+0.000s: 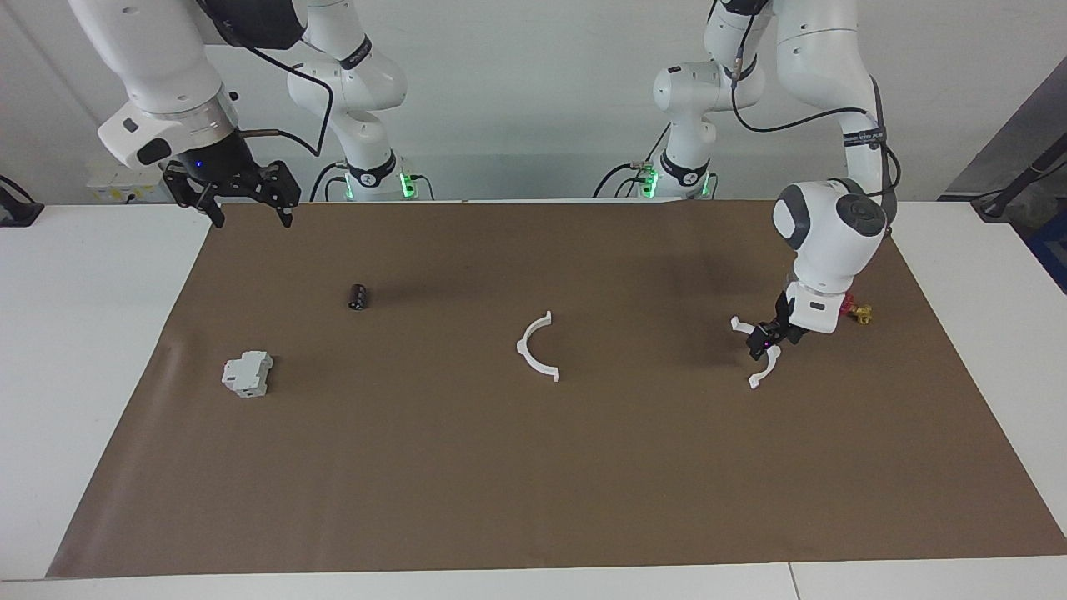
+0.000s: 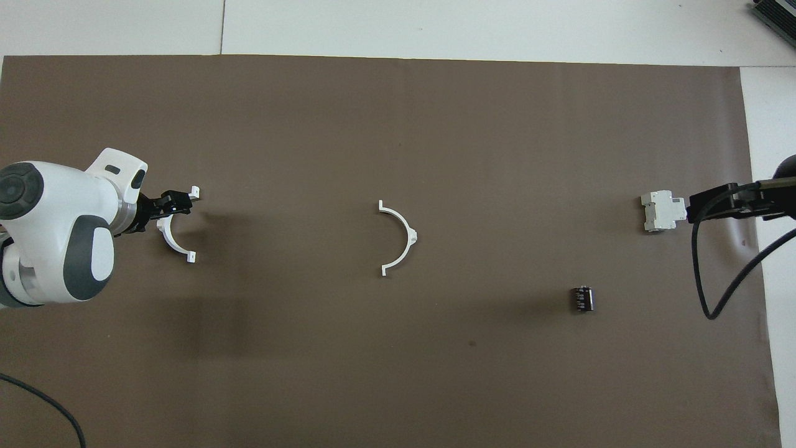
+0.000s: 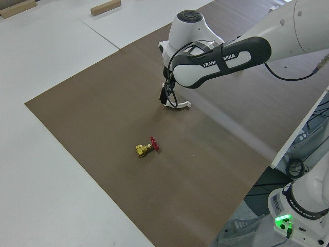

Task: Assemble drain pipe with both arms
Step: 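Reach the left gripper to the other clamp half and grasp it, then lift the clamp half and carry it toward the placed half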

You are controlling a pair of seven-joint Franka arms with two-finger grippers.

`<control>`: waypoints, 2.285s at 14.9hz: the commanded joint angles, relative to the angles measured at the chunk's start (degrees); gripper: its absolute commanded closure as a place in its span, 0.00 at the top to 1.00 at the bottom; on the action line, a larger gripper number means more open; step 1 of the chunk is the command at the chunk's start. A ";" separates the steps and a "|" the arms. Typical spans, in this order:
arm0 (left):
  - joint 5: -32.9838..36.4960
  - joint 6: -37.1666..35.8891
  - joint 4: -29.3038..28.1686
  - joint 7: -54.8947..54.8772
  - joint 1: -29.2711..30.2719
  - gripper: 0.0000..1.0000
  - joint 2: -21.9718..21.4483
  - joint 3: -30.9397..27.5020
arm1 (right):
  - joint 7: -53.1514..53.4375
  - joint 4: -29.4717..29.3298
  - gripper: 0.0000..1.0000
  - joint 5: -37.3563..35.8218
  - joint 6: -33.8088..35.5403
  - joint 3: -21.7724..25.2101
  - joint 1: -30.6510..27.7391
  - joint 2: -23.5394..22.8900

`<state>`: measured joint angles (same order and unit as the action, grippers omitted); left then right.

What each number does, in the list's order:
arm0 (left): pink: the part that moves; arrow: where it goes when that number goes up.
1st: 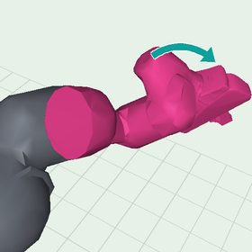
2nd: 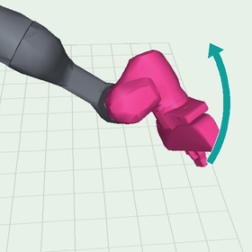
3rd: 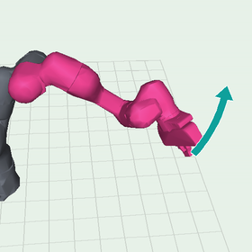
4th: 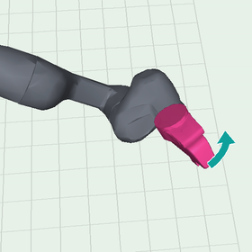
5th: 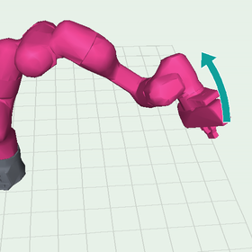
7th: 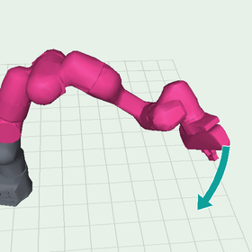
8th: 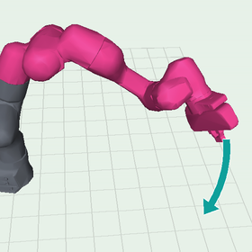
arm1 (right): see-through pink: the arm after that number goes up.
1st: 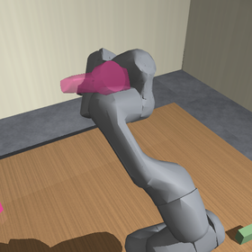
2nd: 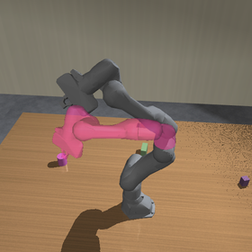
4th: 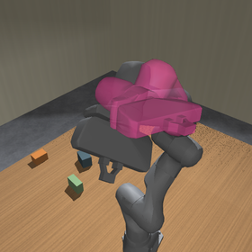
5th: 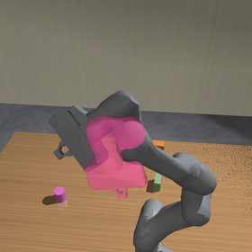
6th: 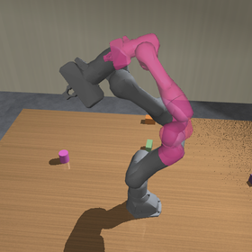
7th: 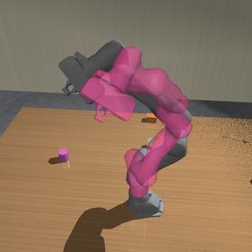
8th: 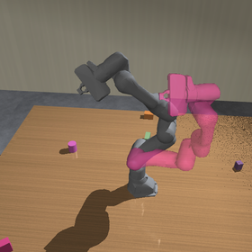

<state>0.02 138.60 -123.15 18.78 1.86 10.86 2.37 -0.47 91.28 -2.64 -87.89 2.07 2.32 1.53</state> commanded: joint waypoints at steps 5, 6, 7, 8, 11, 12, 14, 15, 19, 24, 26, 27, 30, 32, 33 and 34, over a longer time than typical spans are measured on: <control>-0.81 0.88 -5.17 0.03 -0.37 1.00 -3.13 -0.26 | -1.73 -0.40 1.00 0.53 0.53 -0.23 -0.91 0.06; -0.81 1.40 -5.44 -0.15 -0.37 1.00 -3.21 -0.26 | -1.73 -0.40 1.00 0.53 0.53 -0.14 -0.91 0.06; -0.81 1.84 -5.70 -0.41 -0.37 1.00 -3.22 -0.18 | -1.73 -0.40 1.00 0.53 0.53 -0.14 -0.91 0.06; -0.81 2.72 -6.40 -0.06 -0.54 1.00 -3.30 -0.17 | -1.73 -0.40 1.00 0.53 0.53 -0.23 -0.91 0.06; -0.81 7.90 -9.82 0.56 -1.95 0.72 -3.92 -0.26 | -1.73 -0.40 1.00 0.53 0.53 -0.14 -0.91 0.06; -0.81 8.00 -9.83 0.38 -1.95 0.43 -3.92 -0.26 | -1.73 -0.40 1.00 0.53 0.53 -0.14 -0.91 0.06; -0.81 7.91 -9.83 -0.06 -1.95 0.02 -3.92 -0.26 | -1.73 -0.40 1.00 0.53 0.53 -0.14 -0.91 0.06; -0.81 7.74 -9.75 -0.15 -1.95 0.00 -3.92 -0.26 | -1.73 -0.40 1.00 0.53 0.62 -0.14 -0.91 0.06; -0.72 6.16 -8.17 -0.32 -1.95 0.00 -3.74 -0.26 | -1.73 -0.40 1.00 0.53 0.53 -0.14 -0.91 0.06; -0.81 -2.88 0.44 5.53 -5.71 0.00 -3.13 -0.17 | -1.73 -0.40 1.00 0.53 0.53 -0.14 -0.91 0.06; -0.11 -3.16 1.33 17.54 -11.67 0.00 -3.04 -0.35 | -1.73 -0.40 1.00 0.53 0.53 -0.14 -0.91 0.06; 0.50 -3.16 1.50 23.09 -14.92 0.00 -3.04 -0.44 | -1.73 -0.40 1.00 0.53 0.53 -0.14 -0.91 0.06; 3.75 -4.30 2.20 37.42 -23.72 0.00 -3.13 -0.35 | -1.73 -0.40 1.00 0.53 0.53 -0.14 -0.91 0.06; 4.55 -5.09 3.52 45.25 -28.12 0.00 -2.87 -0.35 | -1.73 -0.40 1.00 0.53 0.53 -0.23 -0.91 0.06; 5.51 -5.53 4.05 49.47 -30.49 0.00 -2.52 -0.44 | -1.73 -0.40 1.00 0.53 0.53 -0.14 -0.91 0.06; 7.17 -5.62 5.45 52.21 -32.34 0.00 -1.21 -0.35 | -1.73 -0.40 1.00 0.53 0.53 -0.14 -0.91 0.06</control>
<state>4.37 135.12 -120.52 65.03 -26.91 8.11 3.22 -0.47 91.28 -2.64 -87.89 2.08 2.10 1.53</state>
